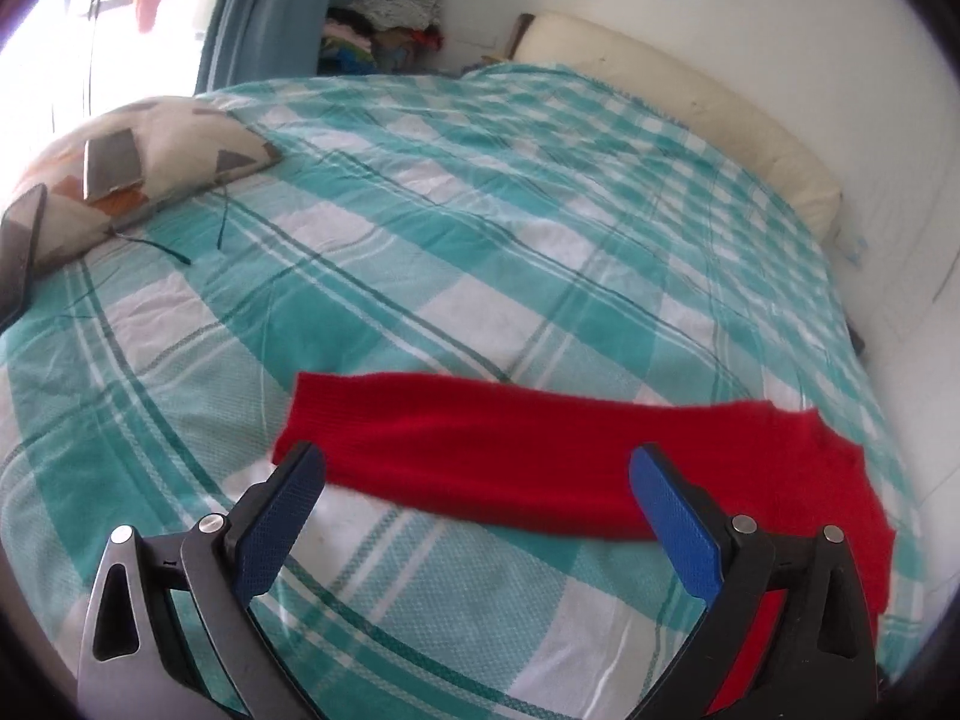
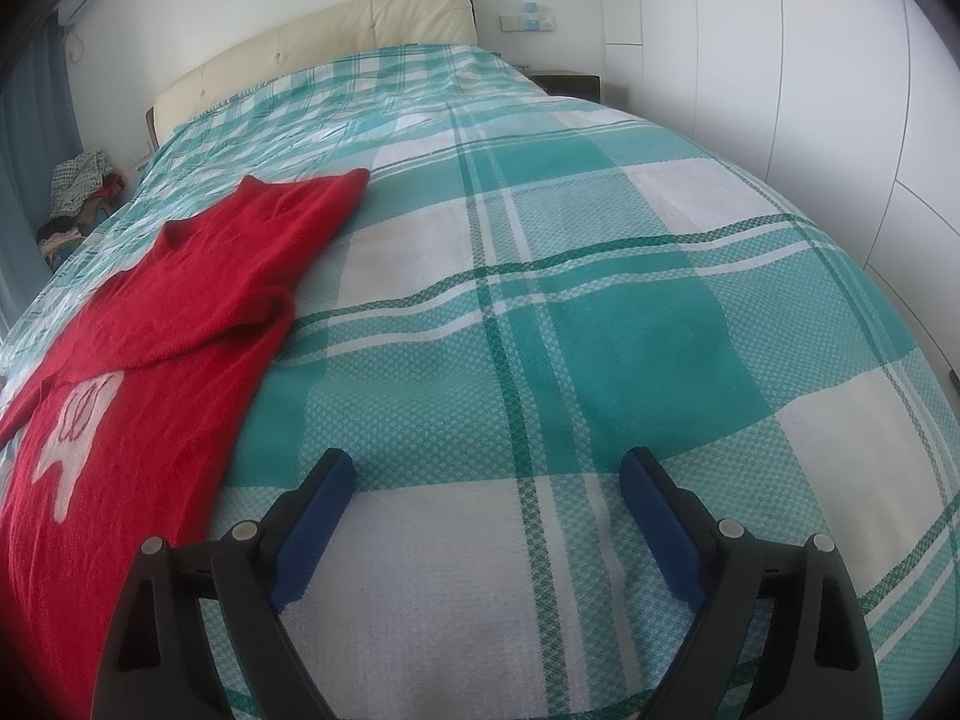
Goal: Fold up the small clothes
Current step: 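Release the folded sleeve onto the sweater body with the right tool, then grasp the other sleeve with the left tool and fold it across the body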
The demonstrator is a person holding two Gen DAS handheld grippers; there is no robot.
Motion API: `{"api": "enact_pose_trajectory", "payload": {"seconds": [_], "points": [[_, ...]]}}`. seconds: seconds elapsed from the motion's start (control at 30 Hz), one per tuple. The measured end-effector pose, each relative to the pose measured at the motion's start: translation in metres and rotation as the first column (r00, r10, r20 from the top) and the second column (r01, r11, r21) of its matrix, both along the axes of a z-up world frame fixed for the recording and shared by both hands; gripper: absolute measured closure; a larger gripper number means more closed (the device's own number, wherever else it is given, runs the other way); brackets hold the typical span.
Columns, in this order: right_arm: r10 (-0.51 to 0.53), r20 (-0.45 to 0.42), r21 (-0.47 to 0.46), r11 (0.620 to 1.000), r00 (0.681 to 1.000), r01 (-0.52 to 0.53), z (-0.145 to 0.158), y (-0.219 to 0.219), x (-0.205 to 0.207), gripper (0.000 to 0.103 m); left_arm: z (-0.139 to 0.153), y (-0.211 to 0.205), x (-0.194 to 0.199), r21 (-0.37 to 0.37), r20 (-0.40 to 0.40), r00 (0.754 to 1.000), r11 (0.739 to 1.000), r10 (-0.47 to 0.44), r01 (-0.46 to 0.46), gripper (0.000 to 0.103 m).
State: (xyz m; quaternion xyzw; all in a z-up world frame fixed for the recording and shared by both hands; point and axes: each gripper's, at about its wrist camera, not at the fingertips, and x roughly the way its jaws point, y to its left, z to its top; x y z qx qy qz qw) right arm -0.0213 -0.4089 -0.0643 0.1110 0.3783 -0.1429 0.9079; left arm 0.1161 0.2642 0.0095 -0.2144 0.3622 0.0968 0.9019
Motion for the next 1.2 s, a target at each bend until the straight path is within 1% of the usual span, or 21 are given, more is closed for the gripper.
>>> {"api": "enact_pose_trajectory", "payload": {"seconds": [0.07, 0.1, 0.13, 0.2, 0.23, 0.33, 0.37, 0.4, 0.43, 0.47, 0.53, 0.6, 0.67, 0.7, 0.77, 0.83, 0.9, 0.97, 1.07, 1.13, 1.2], "points": [[0.000, -0.003, -0.003, 1.000, 1.000, 0.000, 0.000, 0.000, 0.000, 0.013, -0.009, 0.043, 0.014, -0.090, -0.052, 0.998, 0.995, 0.034, -0.039, 0.003], [0.000, -0.005, -0.005, 1.000, 1.000, -0.001, 0.000, 0.000, 0.001, 0.012, -0.014, 0.062, 0.020, -0.106, -0.084, 0.995, 0.993, 0.051, -0.060, 0.003], [0.001, -0.006, -0.007, 1.000, 1.000, -0.001, 0.000, 0.000, 0.001, 0.012, -0.019, 0.076, 0.026, -0.103, -0.121, 0.991, 0.992, 0.059, -0.071, 0.003], [0.001, -0.009, -0.010, 1.000, 1.000, -0.001, 0.000, 0.001, 0.001, 0.012, -0.028, 0.094, 0.036, -0.092, -0.177, 0.983, 0.994, 0.037, -0.054, 0.006], [0.001, -0.011, -0.013, 1.000, 1.000, -0.001, 0.000, 0.002, 0.001, 0.012, -0.033, 0.099, 0.040, -0.099, -0.198, 0.980, 0.995, 0.015, -0.036, 0.006], [0.003, -0.020, -0.027, 1.000, 1.000, -0.003, -0.001, 0.004, 0.004, 0.011, -0.052, 0.103, 0.048, -0.160, -0.233, 0.972, 0.987, -0.044, 0.006, 0.010], [0.004, -0.023, -0.032, 0.999, 1.000, -0.004, -0.001, 0.004, 0.004, 0.011, -0.057, 0.101, 0.050, -0.175, -0.242, 0.969, 0.984, -0.057, 0.014, 0.014], [0.004, -0.024, -0.034, 0.999, 1.000, -0.005, -0.001, 0.004, 0.004, 0.010, -0.062, 0.098, 0.053, -0.182, -0.252, 0.965, 0.983, -0.073, 0.027, 0.019], [0.005, -0.023, -0.033, 0.999, 1.000, -0.006, -0.001, 0.004, 0.004, 0.010, -0.065, 0.093, 0.056, -0.176, -0.262, 0.961, 0.983, -0.092, 0.046, 0.020], [0.005, -0.022, -0.031, 0.999, 1.000, -0.006, -0.001, 0.003, 0.003, 0.010, -0.068, 0.087, 0.060, -0.152, -0.270, 0.957, 0.986, -0.105, 0.065, 0.021], [0.005, -0.021, -0.030, 1.000, 1.000, -0.006, -0.001, 0.005, 0.004, 0.010, -0.069, 0.074, 0.065, -0.086, -0.282, 0.951, 0.991, -0.125, 0.104, 0.034], [0.005, -0.021, -0.031, 1.000, 1.000, -0.006, -0.001, 0.005, 0.004, 0.010, -0.072, 0.062, 0.069, -0.042, -0.311, 0.939, 0.989, -0.147, 0.141, 0.087], [0.005, -0.022, -0.032, 0.999, 1.000, -0.006, -0.001, 0.005, 0.004, 0.010, -0.064, 0.052, 0.069, 0.017, -0.330, 0.931, 0.986, -0.153, 0.168, 0.096], [0.006, -0.023, -0.032, 0.999, 1.000, -0.006, -0.001, 0.005, 0.004, 0.010, -0.055, 0.048, 0.069, 0.031, -0.333, 0.930, 0.984, -0.154, 0.175, 0.097], [0.007, -0.024, -0.033, 0.999, 1.000, -0.008, -0.001, 0.005, 0.004, 0.009, -0.022, 0.040, 0.069, 0.015, -0.289, 0.942, 0.983, -0.169, 0.181, 0.097], [0.009, -0.026, -0.030, 0.999, 1.000, -0.009, -0.001, 0.004, 0.005, 0.009, 0.024, 0.019, 0.069, -0.003, -0.210, 0.954, 0.975, -0.216, 0.220, 0.097], [0.009, -0.030, -0.032, 0.999, 1.000, -0.010, -0.001, 0.004, 0.006, 0.008, 0.073, -0.018, 0.073, 0.010, -0.129, 0.947, 0.954, -0.295, 0.299, 0.097], [0.009, -0.035, -0.037, 0.999, 0.999, -0.010, -0.001, 0.004, 0.007, 0.008, 0.116, -0.067, 0.078, 0.037, -0.061, 0.921, 0.921, -0.385, 0.387, 0.097], [0.009, -0.036, -0.035, 0.999, 0.999, -0.010, -0.001, 0.003, 0.007, 0.008, 0.153, -0.150, 0.089, 0.044, 0.003, 0.853, 0.853, -0.521, 0.521, 0.097], [0.010, -0.035, -0.032, 0.999, 0.999, -0.011, -0.001, 0.003, 0.008, 0.008, 0.163, -0.207, 0.095, 0.042, 0.017, 0.800, 0.800, -0.599, 0.598, 0.097], [0.011, -0.036, -0.031, 0.999, 0.999, -0.012, -0.001, 0.003, 0.008, 0.008, 0.162, -0.262, 0.098, 0.046, 0.017, 0.749, 0.749, -0.662, 0.661, 0.097]]}}
